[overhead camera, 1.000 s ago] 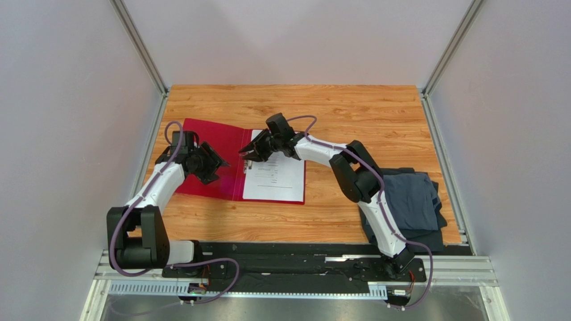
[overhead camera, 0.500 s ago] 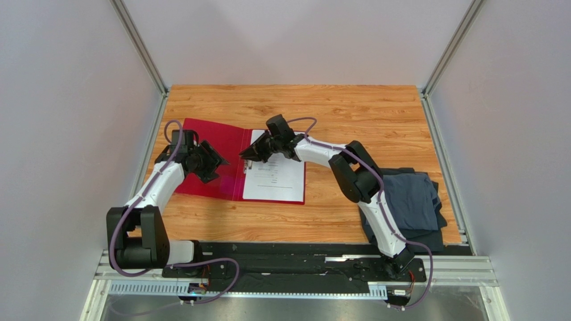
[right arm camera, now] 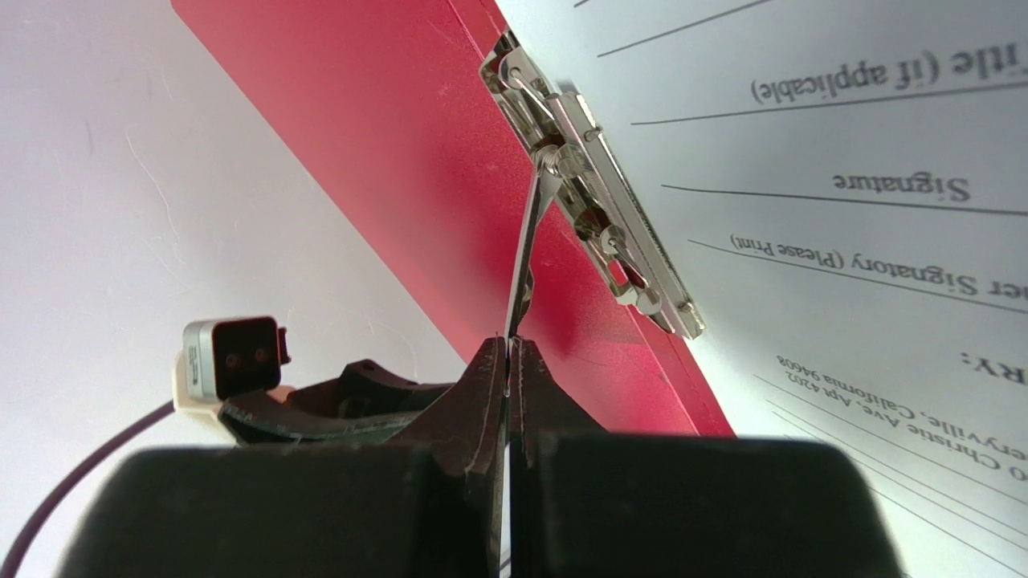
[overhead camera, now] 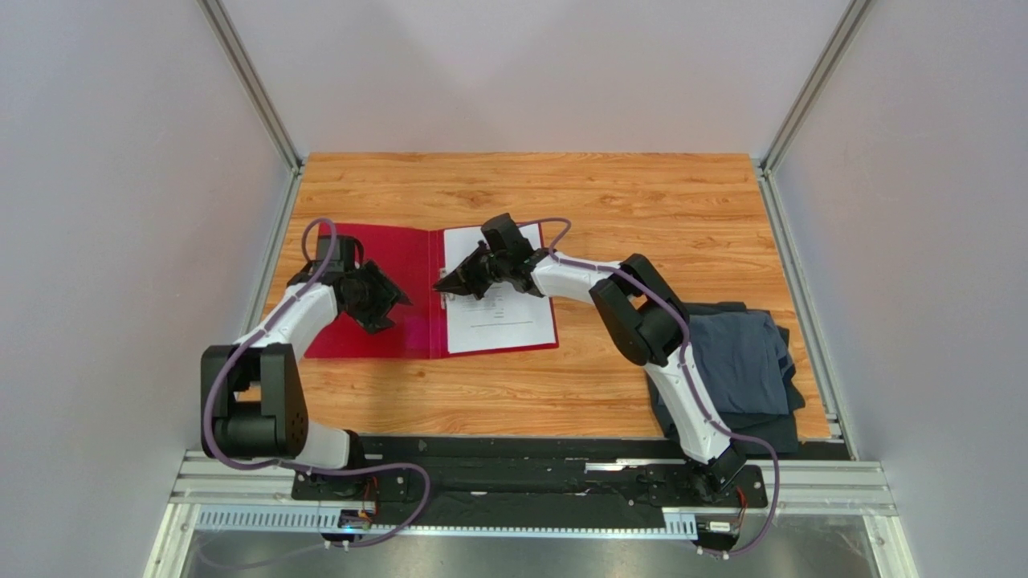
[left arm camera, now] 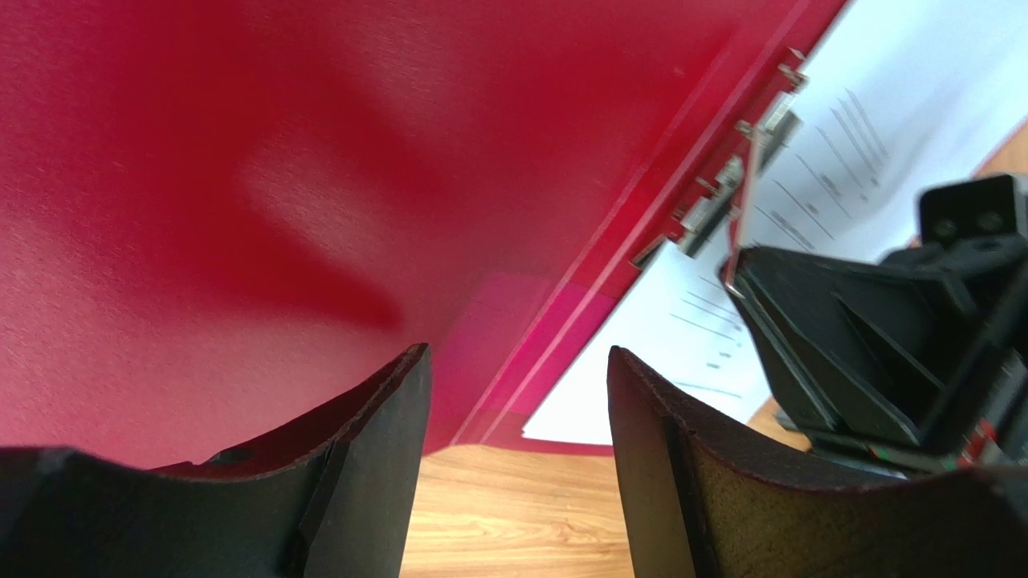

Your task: Put the files into the folder

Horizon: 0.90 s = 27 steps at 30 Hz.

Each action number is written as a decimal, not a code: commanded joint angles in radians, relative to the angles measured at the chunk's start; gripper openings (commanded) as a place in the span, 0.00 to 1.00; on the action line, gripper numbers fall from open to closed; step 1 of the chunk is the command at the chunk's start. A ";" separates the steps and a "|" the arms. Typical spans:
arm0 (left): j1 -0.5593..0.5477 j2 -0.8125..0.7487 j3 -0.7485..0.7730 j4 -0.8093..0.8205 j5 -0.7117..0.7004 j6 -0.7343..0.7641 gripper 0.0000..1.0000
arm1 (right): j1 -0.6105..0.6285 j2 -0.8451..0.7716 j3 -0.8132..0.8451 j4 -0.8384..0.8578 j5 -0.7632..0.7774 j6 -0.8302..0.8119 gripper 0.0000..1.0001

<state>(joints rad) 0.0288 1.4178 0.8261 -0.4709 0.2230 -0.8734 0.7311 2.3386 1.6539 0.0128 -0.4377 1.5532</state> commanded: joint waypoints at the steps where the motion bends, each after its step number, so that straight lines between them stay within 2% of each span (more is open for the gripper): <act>1: 0.008 0.044 0.001 0.021 -0.057 -0.024 0.64 | 0.004 -0.025 -0.023 -0.040 -0.004 -0.102 0.00; 11: 0.008 0.154 0.064 -0.058 -0.134 -0.007 0.63 | -0.028 -0.025 -0.037 -0.184 -0.010 -0.323 0.00; 16: 0.010 0.176 0.059 -0.058 -0.143 -0.013 0.63 | -0.041 -0.027 -0.002 -0.304 0.039 -0.487 0.00; 27: 0.008 0.188 0.064 -0.068 -0.162 -0.018 0.63 | -0.042 0.001 0.124 -0.551 0.177 -0.732 0.00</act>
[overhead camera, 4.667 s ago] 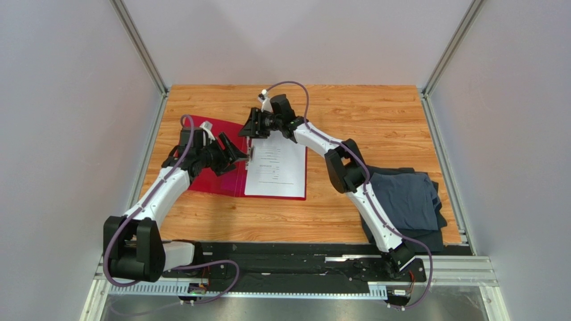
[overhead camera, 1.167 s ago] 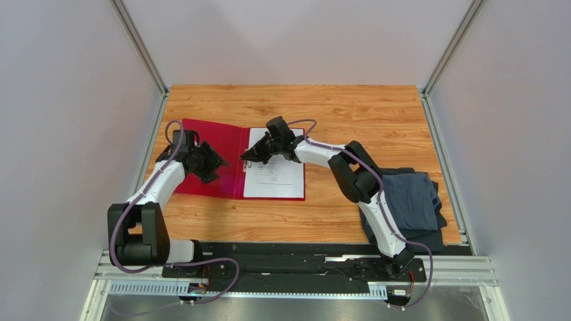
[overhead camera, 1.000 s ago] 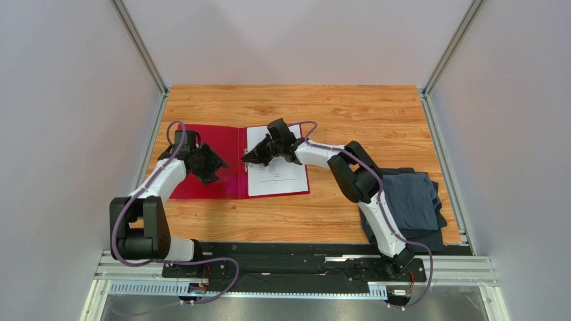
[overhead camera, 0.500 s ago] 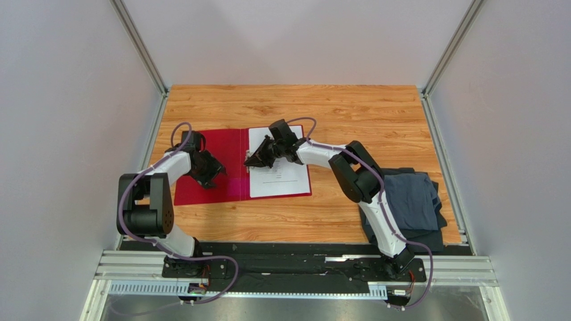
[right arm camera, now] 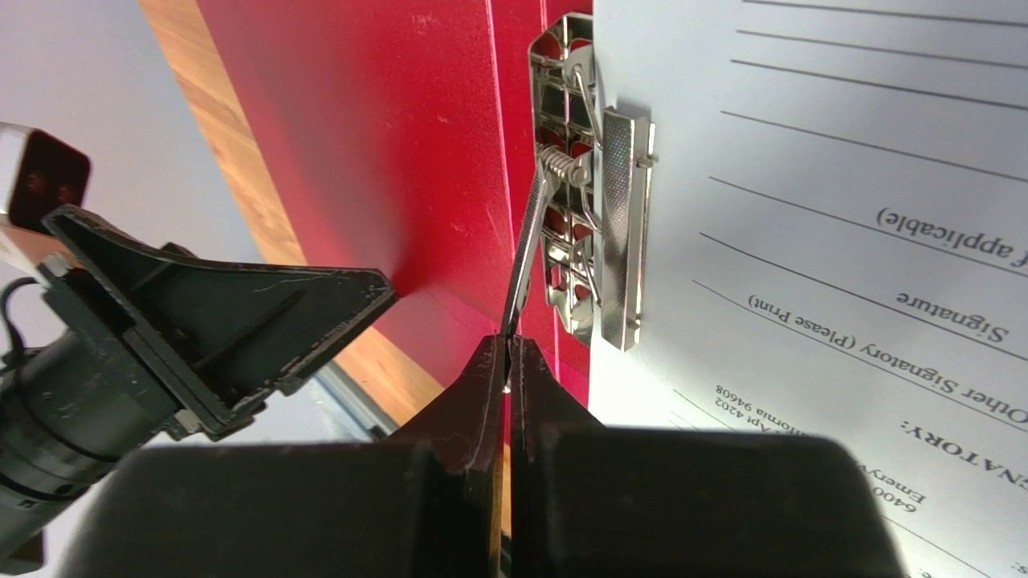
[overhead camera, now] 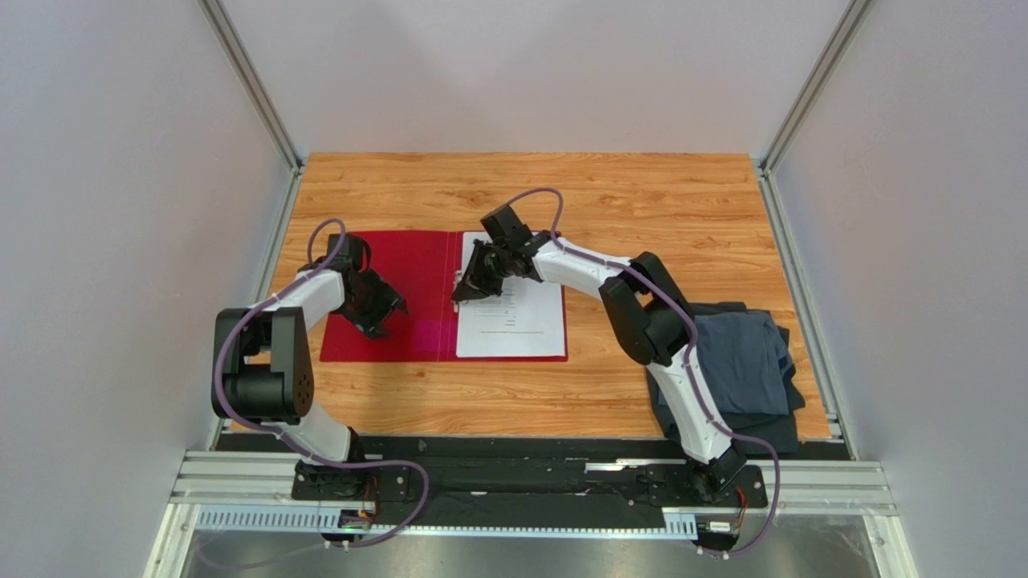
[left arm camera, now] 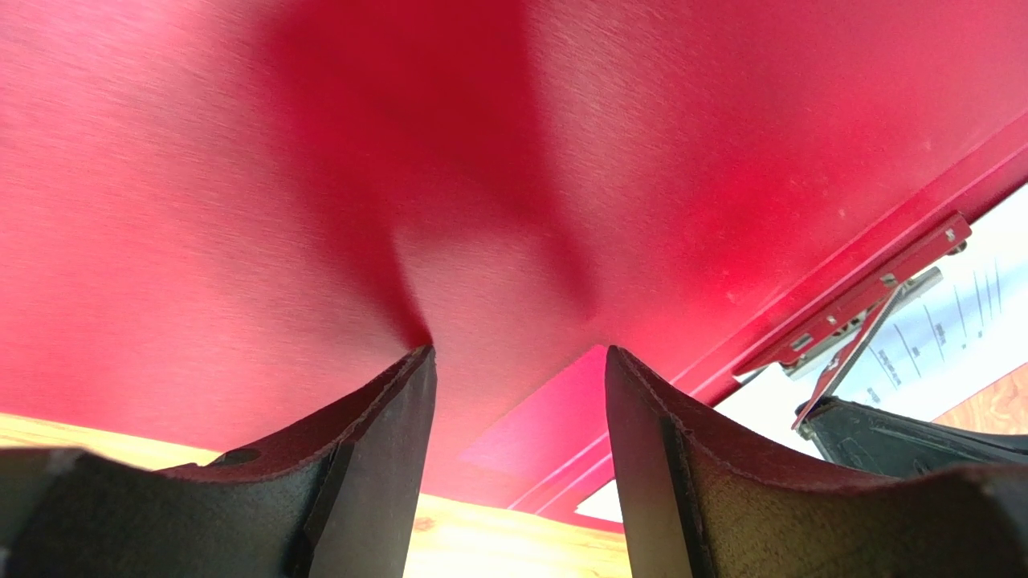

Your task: Put the files into the folder

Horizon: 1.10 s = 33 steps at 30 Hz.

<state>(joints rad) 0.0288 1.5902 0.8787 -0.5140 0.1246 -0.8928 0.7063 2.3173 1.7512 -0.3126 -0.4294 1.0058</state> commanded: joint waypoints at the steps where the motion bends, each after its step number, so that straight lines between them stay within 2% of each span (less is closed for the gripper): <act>1: 0.008 0.016 0.012 -0.024 -0.062 0.000 0.63 | -0.019 0.027 0.031 -0.247 0.175 -0.194 0.00; 8: 0.008 0.010 0.023 -0.018 -0.043 0.008 0.62 | -0.011 0.047 0.027 -0.292 0.224 -0.240 0.00; 13: -0.018 -0.007 0.066 0.055 0.160 0.129 0.61 | -0.002 0.073 0.039 -0.298 0.236 -0.268 0.00; 17: -0.096 -0.087 0.068 0.202 0.253 0.132 0.61 | 0.001 0.065 0.028 -0.269 0.227 -0.328 0.00; 20: -0.141 -0.044 0.091 0.274 0.297 0.063 0.56 | 0.001 0.057 0.018 -0.253 0.204 -0.372 0.00; 21: -0.148 -0.015 0.106 0.288 0.316 0.051 0.48 | 0.002 0.054 0.011 -0.247 0.201 -0.380 0.00; 22: -0.170 0.043 0.144 0.292 0.326 0.042 0.47 | 0.001 0.050 0.002 -0.226 0.195 -0.387 0.00; 26: -0.217 0.152 0.221 0.286 0.288 0.009 0.41 | 0.001 0.027 -0.036 -0.184 0.158 -0.410 0.00; 27: -0.222 0.162 0.226 0.275 0.267 0.002 0.35 | 0.001 0.019 -0.042 -0.184 0.161 -0.414 0.00; 29: -0.225 0.163 0.214 0.262 0.198 -0.026 0.30 | -0.004 0.008 -0.056 -0.178 0.162 -0.415 0.00; 33: -0.225 0.128 0.138 0.339 0.130 -0.057 0.30 | -0.014 -0.009 -0.082 -0.158 0.150 -0.417 0.00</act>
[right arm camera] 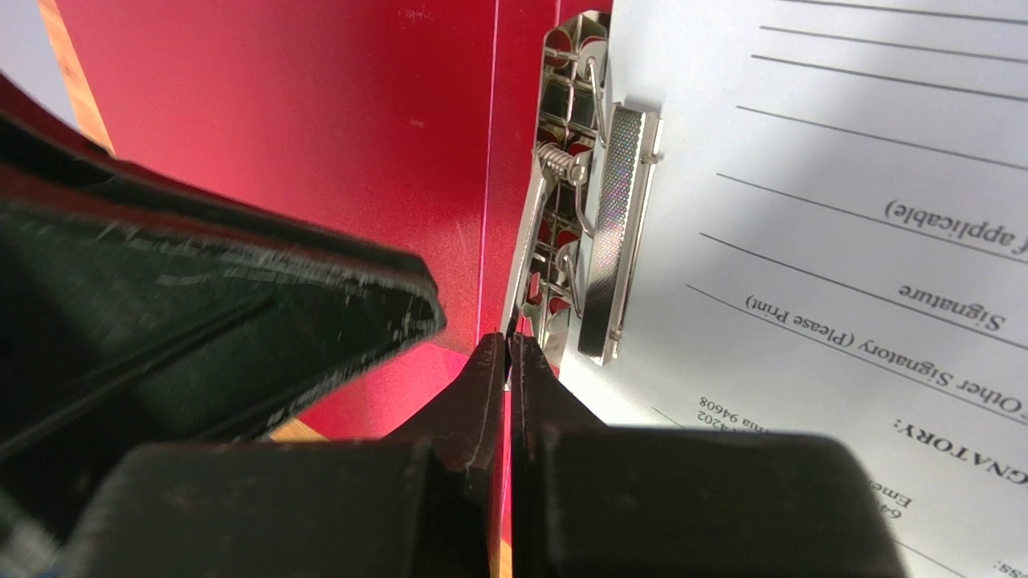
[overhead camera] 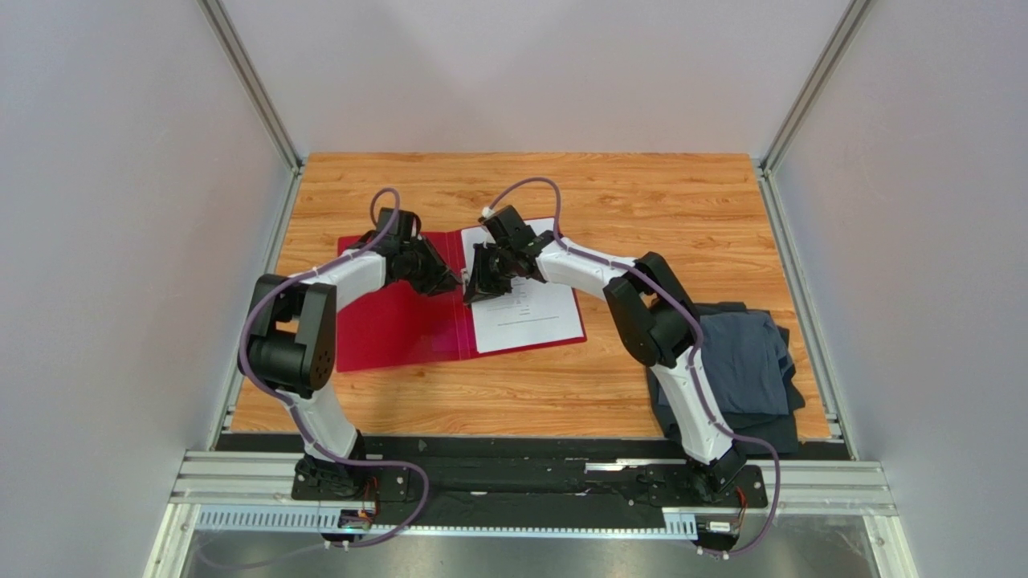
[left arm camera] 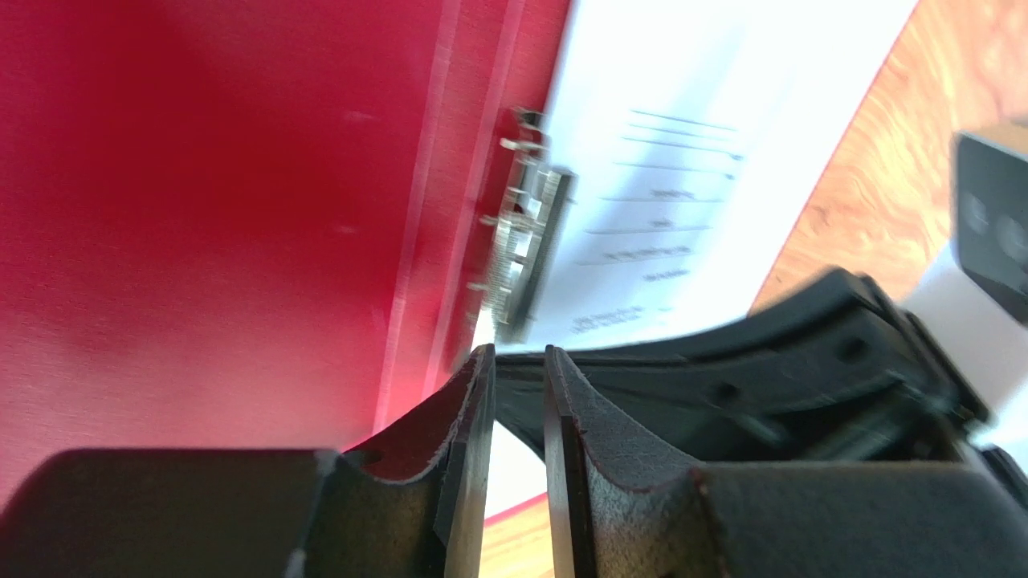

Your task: Put the files into the folder

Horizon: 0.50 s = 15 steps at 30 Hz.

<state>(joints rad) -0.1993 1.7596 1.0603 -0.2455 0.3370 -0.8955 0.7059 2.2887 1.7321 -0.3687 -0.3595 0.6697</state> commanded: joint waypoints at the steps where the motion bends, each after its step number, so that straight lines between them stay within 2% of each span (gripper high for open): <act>1: 0.003 -0.032 -0.066 0.118 -0.073 -0.062 0.30 | -0.014 0.021 -0.063 -0.102 0.076 -0.085 0.00; 5: 0.003 0.044 -0.089 0.184 -0.006 -0.109 0.35 | -0.014 0.022 -0.069 -0.096 0.056 -0.094 0.00; 8: -0.003 0.057 -0.109 0.233 -0.015 -0.123 0.41 | -0.014 0.020 -0.080 -0.091 0.051 -0.101 0.00; 15: -0.021 0.081 -0.005 0.114 -0.124 -0.102 0.42 | -0.014 0.003 -0.112 -0.070 0.053 -0.113 0.00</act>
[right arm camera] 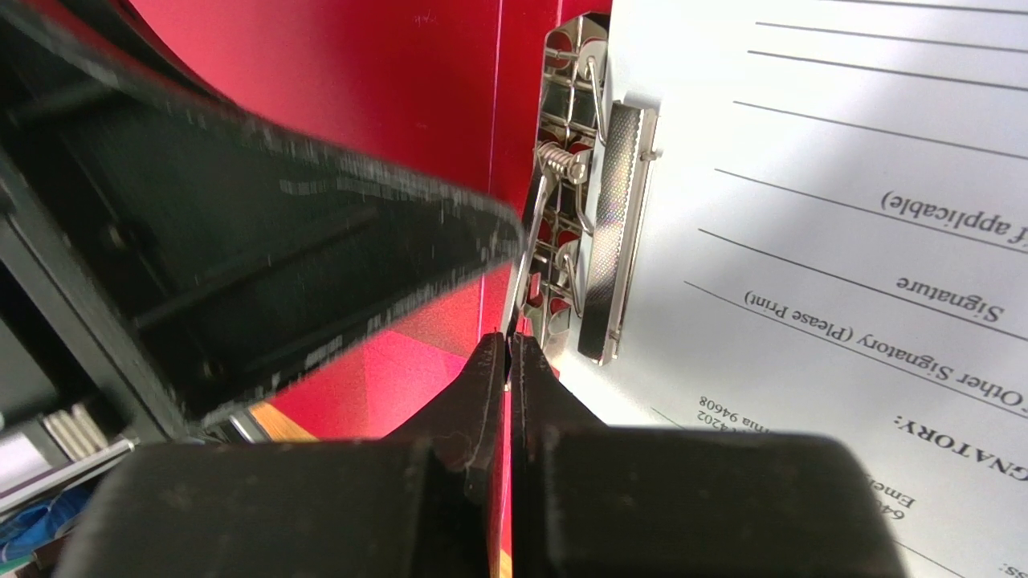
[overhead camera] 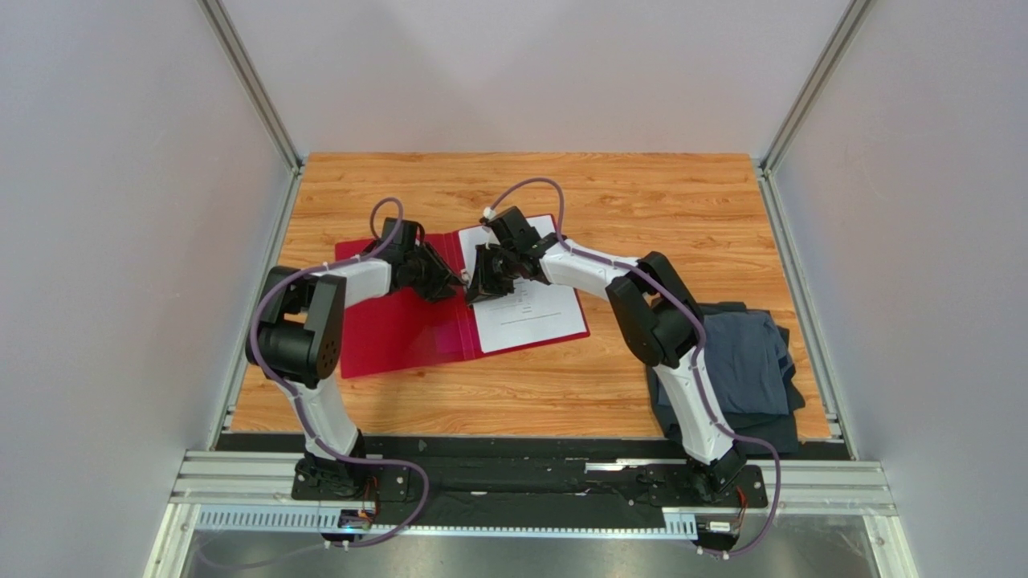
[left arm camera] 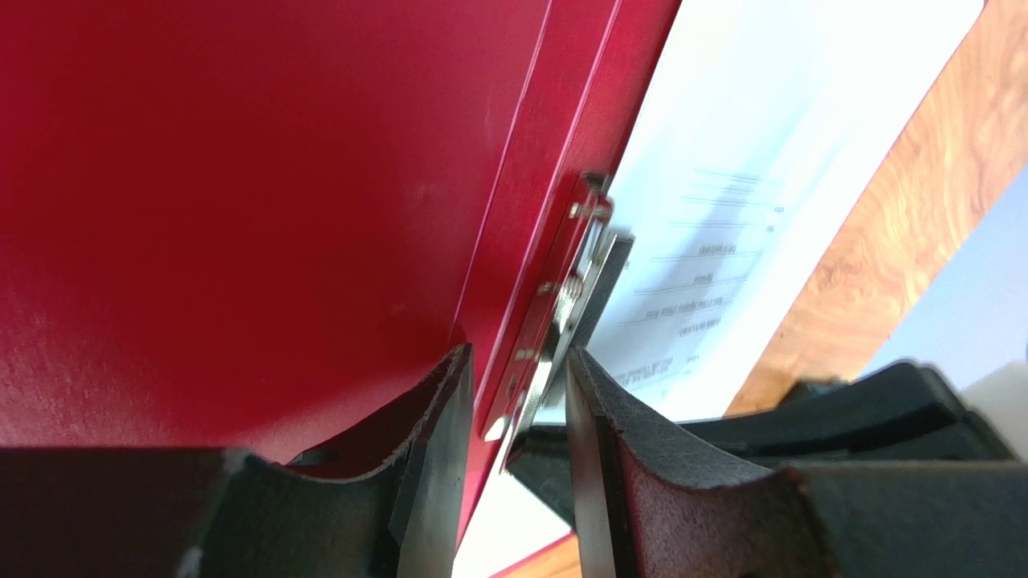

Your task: Put the files into the folder

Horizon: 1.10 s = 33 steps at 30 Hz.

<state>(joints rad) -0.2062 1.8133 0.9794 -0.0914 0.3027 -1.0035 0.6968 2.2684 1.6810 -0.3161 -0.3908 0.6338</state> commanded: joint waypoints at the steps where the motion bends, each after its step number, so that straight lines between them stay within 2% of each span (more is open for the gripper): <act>1: -0.019 0.035 0.114 -0.091 -0.106 0.017 0.41 | -0.005 0.023 -0.063 -0.121 0.081 -0.077 0.00; 5: -0.045 0.066 0.192 -0.191 -0.177 0.039 0.38 | -0.005 0.020 -0.064 -0.113 0.079 -0.077 0.00; 18: -0.119 0.112 0.280 -0.288 -0.388 0.114 0.29 | -0.005 0.003 -0.087 -0.092 0.058 -0.080 0.00; 23: -0.125 0.136 0.301 -0.291 -0.407 0.143 0.22 | -0.005 -0.001 -0.086 -0.097 0.066 -0.094 0.00; 29: -0.133 0.170 0.311 -0.275 -0.383 0.151 0.20 | -0.005 -0.003 -0.081 -0.100 0.063 -0.097 0.00; 30: -0.136 0.173 0.315 -0.274 -0.381 0.151 0.19 | -0.005 -0.001 -0.083 -0.100 0.063 -0.097 0.00; 33: -0.136 0.188 0.341 -0.297 -0.396 0.160 0.07 | -0.005 -0.003 -0.087 -0.103 0.061 -0.106 0.00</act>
<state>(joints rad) -0.3347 1.9488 1.2778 -0.3565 -0.0605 -0.8764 0.6968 2.2478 1.6424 -0.2878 -0.4030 0.6018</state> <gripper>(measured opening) 0.126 0.008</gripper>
